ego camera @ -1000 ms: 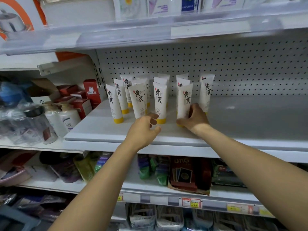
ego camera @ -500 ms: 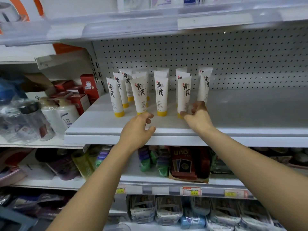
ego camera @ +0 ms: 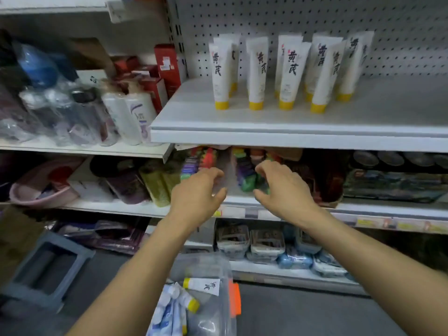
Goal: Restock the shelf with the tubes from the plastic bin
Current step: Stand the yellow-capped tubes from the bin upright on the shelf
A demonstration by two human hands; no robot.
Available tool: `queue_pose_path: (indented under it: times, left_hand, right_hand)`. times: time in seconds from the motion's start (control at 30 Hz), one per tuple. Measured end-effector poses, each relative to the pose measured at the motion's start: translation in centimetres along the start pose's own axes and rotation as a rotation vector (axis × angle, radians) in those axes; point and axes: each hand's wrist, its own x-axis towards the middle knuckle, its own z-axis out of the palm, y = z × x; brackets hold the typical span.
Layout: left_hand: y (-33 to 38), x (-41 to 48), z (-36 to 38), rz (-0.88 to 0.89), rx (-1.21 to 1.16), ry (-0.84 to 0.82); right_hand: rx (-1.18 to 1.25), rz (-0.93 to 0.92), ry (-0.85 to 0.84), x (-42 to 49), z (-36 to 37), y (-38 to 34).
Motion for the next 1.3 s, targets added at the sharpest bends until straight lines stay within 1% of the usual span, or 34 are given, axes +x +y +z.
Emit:
queue_pose_path:
  times: [0.1,0.27,0.37,0.47,0.53,0.63,0.7,0.8,0.87,0.97,1.03,1.1,1.17,1.23,1.3]
  left_hand:
    - [-4.4,-2.9,2.0,-0.063,0.036,-0.119]
    - [-11.0,-8.3,7.1,-0.227,-0.008,-0.342]
    - [-14.1,-11.0,10.8,-0.355,-0.144,-0.479]
    - [-16.7,-13.0,14.9,-0.505,-0.298,-0.52]
    - [-17.9,-14.1,18.2,-0.638,-0.436,-0.54]
    - [-19.0,-15.2,23.0,-0.924,-0.711,-0.573]
    - [-19.4,-15.6,25.9,-1.105,-0.873,-0.579]
    - [-20.1,-16.1,30.4,-1.322,-1.022,-0.587]
    - [-20.7,-16.5,32.9,-1.431,-1.09,-0.546]
    - [-21.5,-16.8,36.0,-1.647,-1.227,-0.39]
    - [-21.9,-16.5,37.8,-1.778,-1.423,-0.312]
    - [-22.5,-16.4,39.6,-1.904,-1.624,-0.186]
    - [-22.9,-16.4,41.2,-1.928,-1.782,-0.053]
    - [-23.3,-16.6,42.8,-1.914,-1.823,0.06]
    - [-23.7,-16.9,44.3,-1.894,-1.873,0.133]
  right_hand:
    - [-0.028,-0.02,-0.156,-1.3,4.4,-2.3]
    - [0.048,0.025,-0.428,-4.1,12.1,-5.3]
    - [0.105,0.046,-0.586,-5.4,16.8,-6.4]
    - [0.163,0.093,-0.744,-6.0,21.7,-7.0]
    - [0.194,0.143,-0.829,-6.4,25.0,-7.0]
    - [0.195,0.174,-0.927,-7.0,29.9,-6.6]
    - [0.162,0.16,-0.967,-6.9,33.0,-6.1]
    - [0.127,0.151,-0.997,-6.1,37.4,-5.4]
    - [0.087,0.142,-0.998,-5.7,40.5,-5.0]
    - [0.038,0.09,-0.975,-5.4,45.2,-4.6]
    - [0.024,0.048,-0.964,-5.4,47.9,-4.7]
    - [0.008,-0.006,-0.935,-5.3,50.1,-5.0]
    - [-0.032,-0.058,-0.876,-5.4,51.6,-5.3]
    - [-0.103,-0.114,-0.811,-5.7,53.2,-5.6]
    - [-0.156,-0.158,-0.804,-6.2,54.2,-5.7]
